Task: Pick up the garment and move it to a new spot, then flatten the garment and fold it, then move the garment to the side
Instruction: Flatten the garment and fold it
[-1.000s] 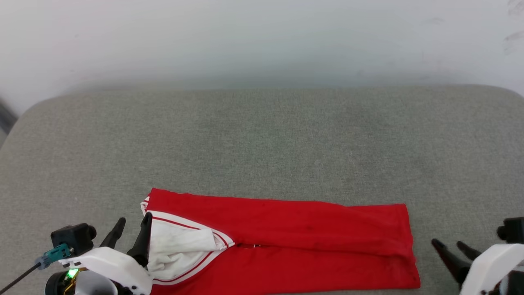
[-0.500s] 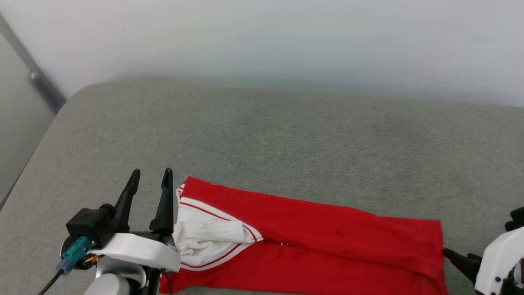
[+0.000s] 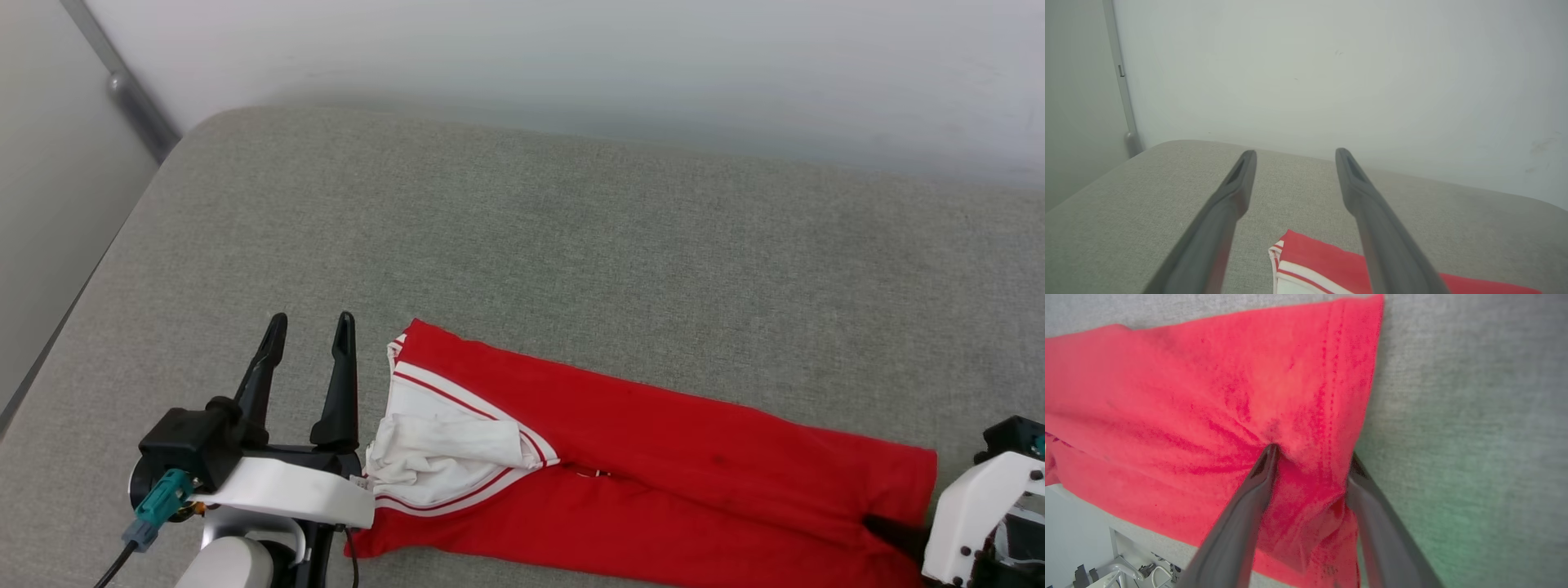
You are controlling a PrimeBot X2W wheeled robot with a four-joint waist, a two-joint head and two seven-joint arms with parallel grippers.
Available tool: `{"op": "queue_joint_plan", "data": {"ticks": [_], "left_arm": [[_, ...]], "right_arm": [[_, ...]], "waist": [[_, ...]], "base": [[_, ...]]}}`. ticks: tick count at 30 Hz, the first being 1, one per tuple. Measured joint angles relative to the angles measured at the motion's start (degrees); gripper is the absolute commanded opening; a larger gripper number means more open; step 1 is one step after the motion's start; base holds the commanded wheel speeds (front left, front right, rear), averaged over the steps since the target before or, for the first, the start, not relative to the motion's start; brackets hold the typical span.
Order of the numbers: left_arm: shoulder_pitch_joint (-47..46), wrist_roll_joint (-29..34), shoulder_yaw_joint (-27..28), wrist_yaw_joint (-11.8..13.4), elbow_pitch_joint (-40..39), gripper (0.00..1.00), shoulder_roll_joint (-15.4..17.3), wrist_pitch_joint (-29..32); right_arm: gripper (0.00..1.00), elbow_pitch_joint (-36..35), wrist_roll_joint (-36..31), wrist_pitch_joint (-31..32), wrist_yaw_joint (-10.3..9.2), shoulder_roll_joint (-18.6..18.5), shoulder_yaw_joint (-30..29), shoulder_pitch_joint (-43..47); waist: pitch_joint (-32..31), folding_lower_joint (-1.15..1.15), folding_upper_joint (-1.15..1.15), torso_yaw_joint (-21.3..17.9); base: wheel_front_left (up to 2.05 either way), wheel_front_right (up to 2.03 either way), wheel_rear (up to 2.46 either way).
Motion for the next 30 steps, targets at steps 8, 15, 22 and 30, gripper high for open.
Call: {"op": "queue_joint_plan", "data": {"ticks": [8,15,22,30], "left_arm": [[0.4,1.62,0.81,-0.96,1.67,1.0,-0.48,0.0],[2.68,2.34,0.58,-0.2,3.2,1.0,0.46,0.13],[3.52,2.32,0.69,0.69,2.56,1.0,0.88,0.73],[3.79,2.11,0.79,1.34,2.0,1.0,1.0,0.9]], "right_arm": [[0.0,-0.2,1.43,-1.83,0.0,-0.48,4.37,-1.39],[0.0,-1.2,2.31,-3.04,0.01,-2.68,6.19,-1.93],[0.0,0.32,2.5,-3.28,0.02,-6.41,0.91,-2.1],[0.0,2.24,1.81,-2.79,0.01,-7.9,-8.87,-2.35]], "waist": [[-1.37,0.01,0.0,-1.18],[-3.92,0.01,0.0,-4.14],[-5.74,0.01,0.0,-7.96],[-5.91,0.01,0.0,-10.76]], "base": [[0.0,0.0,0.0],[0.0,0.0,0.0],[0.0,0.0,0.0],[0.0,0.0,0.0]]}}
